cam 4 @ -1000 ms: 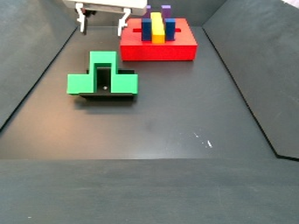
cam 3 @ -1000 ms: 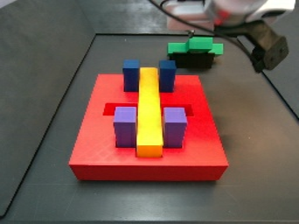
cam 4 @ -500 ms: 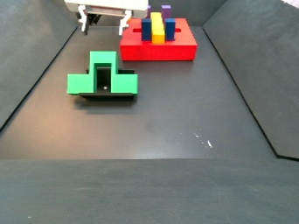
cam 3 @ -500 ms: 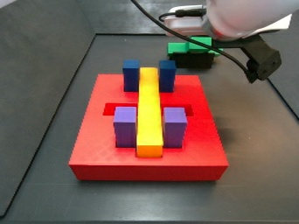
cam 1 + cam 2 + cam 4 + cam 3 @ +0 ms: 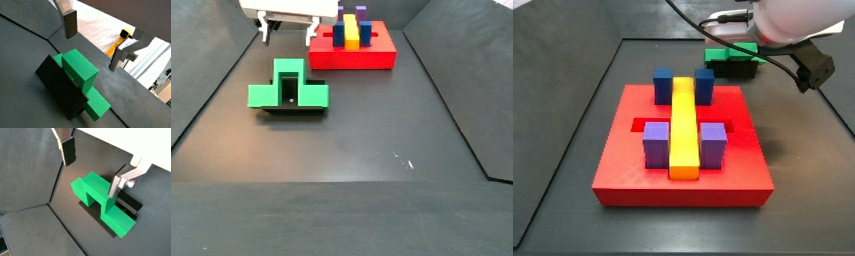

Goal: Pick up the green object. Move up. Place the green object on the fixture. Regrasp the green object. Move to above the board. Insert the green object.
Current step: Regrasp the green object.

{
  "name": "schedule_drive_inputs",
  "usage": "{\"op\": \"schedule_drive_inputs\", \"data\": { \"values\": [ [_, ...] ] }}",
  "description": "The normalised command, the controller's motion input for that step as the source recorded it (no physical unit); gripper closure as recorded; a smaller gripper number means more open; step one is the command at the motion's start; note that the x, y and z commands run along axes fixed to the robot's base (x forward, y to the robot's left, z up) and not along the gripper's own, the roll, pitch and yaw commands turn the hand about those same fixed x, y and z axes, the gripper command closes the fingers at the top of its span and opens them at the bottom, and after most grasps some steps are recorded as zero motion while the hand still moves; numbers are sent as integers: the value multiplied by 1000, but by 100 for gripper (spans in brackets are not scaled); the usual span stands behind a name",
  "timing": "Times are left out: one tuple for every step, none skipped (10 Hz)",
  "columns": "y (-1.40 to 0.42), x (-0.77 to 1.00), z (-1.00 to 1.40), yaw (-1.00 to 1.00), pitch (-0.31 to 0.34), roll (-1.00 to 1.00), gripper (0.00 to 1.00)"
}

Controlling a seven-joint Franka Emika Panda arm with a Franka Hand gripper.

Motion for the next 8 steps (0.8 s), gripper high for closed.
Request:
{"op": "schedule_drive_inputs", "data": {
  "values": [
    [-9, 43, 0, 0, 20, 0, 0],
    [0, 0, 0, 0, 0, 17, 0],
    [20, 26, -11, 31, 0, 0, 0],
    [111, 0, -169, 283, 11, 100, 0],
    [123, 0, -177, 471, 0, 117, 0],
    [34, 0, -74, 523, 0, 83, 0],
    [3, 0, -34, 120, 0, 0, 0],
    [0, 0, -14, 0, 0, 11, 0]
  ]
}}
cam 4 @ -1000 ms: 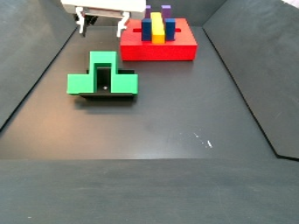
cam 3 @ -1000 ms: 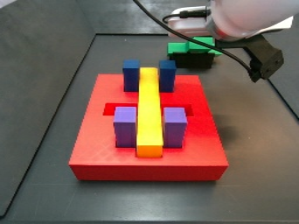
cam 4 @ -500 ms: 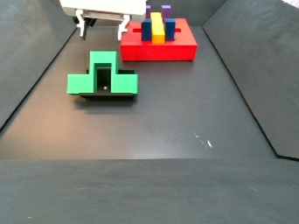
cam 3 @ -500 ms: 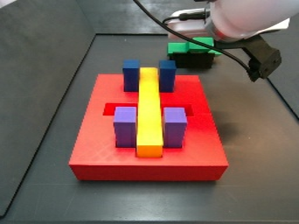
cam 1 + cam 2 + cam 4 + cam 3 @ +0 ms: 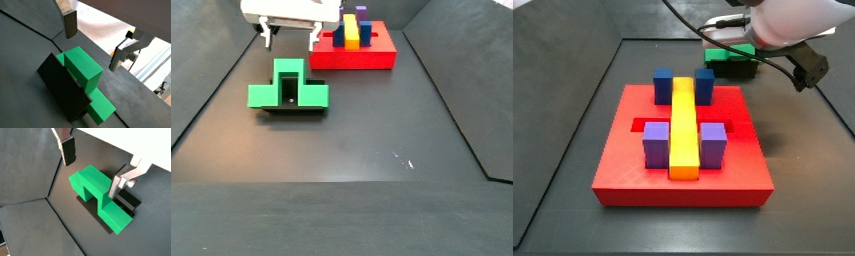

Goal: Pick up the green object. Move up. Place the green object on the fixture. Regrasp the green object. Move to above the board. Insert the green object.
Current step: Regrasp the green object.

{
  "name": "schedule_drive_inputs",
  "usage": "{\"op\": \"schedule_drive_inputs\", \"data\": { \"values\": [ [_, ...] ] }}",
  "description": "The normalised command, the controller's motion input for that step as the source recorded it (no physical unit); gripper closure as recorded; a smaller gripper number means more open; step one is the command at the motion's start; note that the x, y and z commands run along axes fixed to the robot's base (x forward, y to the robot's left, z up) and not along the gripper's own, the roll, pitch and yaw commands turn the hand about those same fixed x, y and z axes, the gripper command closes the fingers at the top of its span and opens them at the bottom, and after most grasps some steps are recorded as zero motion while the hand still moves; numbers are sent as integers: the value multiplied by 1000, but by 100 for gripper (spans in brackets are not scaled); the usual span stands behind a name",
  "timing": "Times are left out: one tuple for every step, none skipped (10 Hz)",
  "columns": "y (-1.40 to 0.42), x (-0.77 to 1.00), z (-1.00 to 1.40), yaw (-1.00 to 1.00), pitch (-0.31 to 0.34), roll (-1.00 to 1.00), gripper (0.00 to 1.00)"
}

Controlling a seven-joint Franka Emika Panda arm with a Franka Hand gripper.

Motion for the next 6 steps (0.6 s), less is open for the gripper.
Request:
{"op": "schedule_drive_inputs", "data": {
  "values": [
    [0, 89, -251, 0, 0, -31, 0],
    [0, 186, -203, 0, 0, -166, 0],
    [0, 131, -223, 0, 0, -134, 0],
    [0, 20, -154, 0, 0, -3, 0],
    [0, 0, -91, 0, 0, 103, 0],
    [0, 0, -91, 0, 0, 229, 0]
  ]
}}
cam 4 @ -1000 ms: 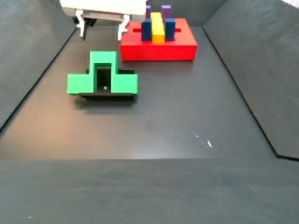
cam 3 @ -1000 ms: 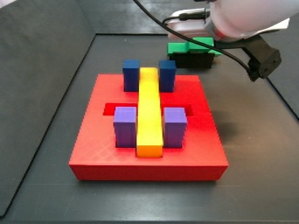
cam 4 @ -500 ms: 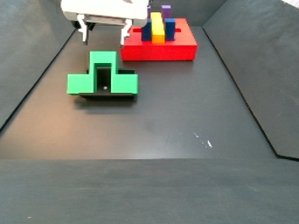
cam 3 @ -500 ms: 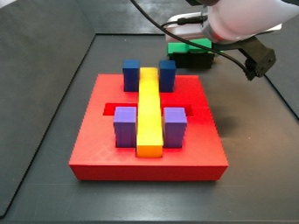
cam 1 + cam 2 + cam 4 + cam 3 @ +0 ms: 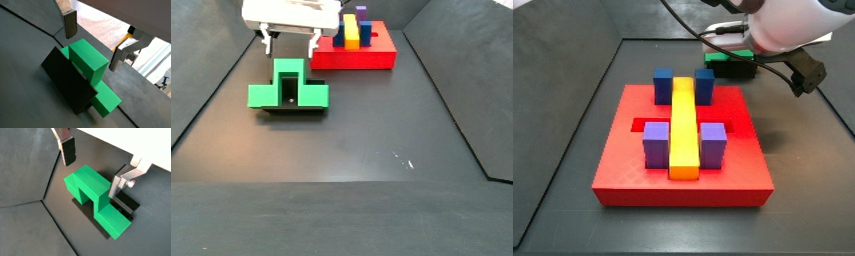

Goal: Pick up the green object. Move up. Place the green object on the fixture. Regrasp the green object. Move to above the board. Insert the green object.
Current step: Regrasp the green object.

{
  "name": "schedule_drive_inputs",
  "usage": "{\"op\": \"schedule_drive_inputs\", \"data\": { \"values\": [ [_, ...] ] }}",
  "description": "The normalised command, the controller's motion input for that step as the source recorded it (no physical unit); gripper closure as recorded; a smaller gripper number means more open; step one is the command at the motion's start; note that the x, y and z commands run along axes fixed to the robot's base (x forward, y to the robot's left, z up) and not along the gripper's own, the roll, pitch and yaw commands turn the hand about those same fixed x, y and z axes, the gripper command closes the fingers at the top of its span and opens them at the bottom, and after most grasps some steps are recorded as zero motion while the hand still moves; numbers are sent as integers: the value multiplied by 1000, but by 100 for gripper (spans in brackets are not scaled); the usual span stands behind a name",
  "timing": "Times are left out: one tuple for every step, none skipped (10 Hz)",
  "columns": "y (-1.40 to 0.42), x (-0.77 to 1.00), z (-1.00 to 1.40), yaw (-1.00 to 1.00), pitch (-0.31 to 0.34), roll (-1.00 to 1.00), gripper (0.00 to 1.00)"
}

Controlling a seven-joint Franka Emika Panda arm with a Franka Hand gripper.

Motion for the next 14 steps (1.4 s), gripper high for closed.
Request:
{"op": "schedule_drive_inputs", "data": {
  "values": [
    [0, 0, -123, 0, 0, 294, 0],
    [0, 0, -46, 0, 11, 454, 0],
    [0, 23, -91, 0, 120, 491, 0],
    [0, 111, -69, 0, 177, 511, 0],
    [0, 117, -60, 0, 123, 226, 0],
    [0, 169, -51, 0, 114, 86, 0],
    [0, 200, -46, 0, 134, 69, 0],
    [0, 251, -77, 0, 160, 83, 0],
    [31, 326, -197, 9, 163, 126, 0],
    [0, 266, -237, 57, 111, 203, 0],
    [0, 240, -297, 80, 106, 260, 0],
    [0, 206, -274, 114, 100, 263, 0],
    [0, 126, -51, 80, 94, 129, 0],
    [77, 49, 89, 0, 37, -69, 0]
  ]
}}
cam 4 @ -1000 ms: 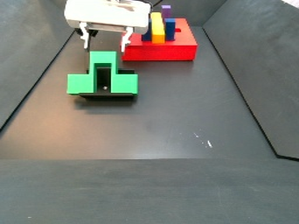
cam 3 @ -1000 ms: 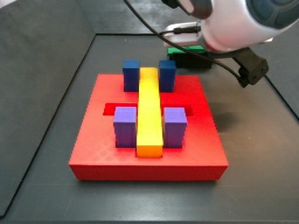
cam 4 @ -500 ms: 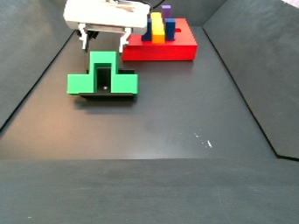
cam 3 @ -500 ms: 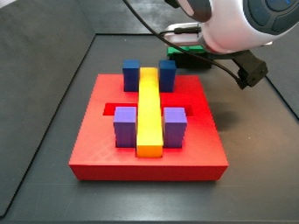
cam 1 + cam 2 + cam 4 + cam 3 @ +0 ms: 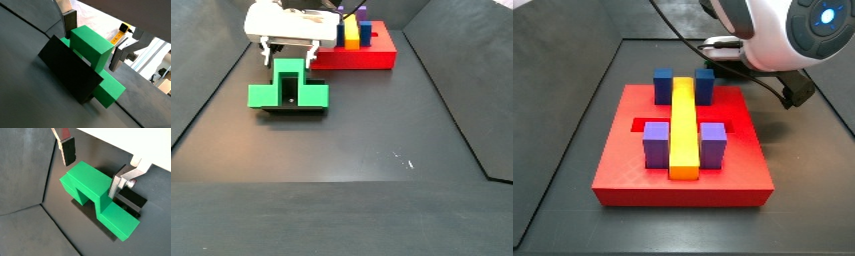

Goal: Pick up the green object. Move up. Place the green object on the fixture. Regrasp the green object. Move to above the board. Insert the green object.
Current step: Regrasp the green object.

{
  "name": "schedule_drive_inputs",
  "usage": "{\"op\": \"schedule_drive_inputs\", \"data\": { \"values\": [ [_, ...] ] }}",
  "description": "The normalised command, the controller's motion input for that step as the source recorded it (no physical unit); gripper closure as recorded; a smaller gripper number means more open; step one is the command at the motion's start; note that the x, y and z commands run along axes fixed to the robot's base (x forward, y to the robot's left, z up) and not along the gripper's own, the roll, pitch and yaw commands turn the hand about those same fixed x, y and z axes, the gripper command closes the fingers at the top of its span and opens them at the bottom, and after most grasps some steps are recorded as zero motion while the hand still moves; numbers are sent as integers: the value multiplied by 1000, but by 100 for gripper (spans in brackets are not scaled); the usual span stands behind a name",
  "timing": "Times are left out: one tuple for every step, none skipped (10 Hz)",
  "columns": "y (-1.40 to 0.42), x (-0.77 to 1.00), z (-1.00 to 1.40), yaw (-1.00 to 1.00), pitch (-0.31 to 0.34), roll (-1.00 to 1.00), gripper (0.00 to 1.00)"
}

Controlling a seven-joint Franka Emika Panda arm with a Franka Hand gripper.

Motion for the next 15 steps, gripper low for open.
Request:
{"op": "schedule_drive_inputs", "data": {
  "values": [
    [109, 83, 66, 0, 54, -74, 0],
    [120, 69, 11, 0, 57, -120, 0],
    [0, 40, -9, 0, 6, 0, 0],
    [171, 126, 0, 0, 91, -203, 0],
    [209, 154, -9, 0, 111, -274, 0],
    [134, 137, 0, 0, 97, -183, 0],
    [0, 0, 0, 0, 0, 0, 0],
    [0, 0, 0, 0, 0, 0, 100],
    [0, 0, 0, 0, 0, 0, 100],
    [0, 0, 0, 0, 0, 0, 100],
    [0, 0, 0, 0, 0, 0, 100],
    [0, 0, 0, 0, 0, 0, 100],
    [0, 0, 0, 0, 0, 0, 100],
    [0, 0, 0, 0, 0, 0, 100],
    [0, 0, 0, 0, 0, 0, 100]
  ]
}}
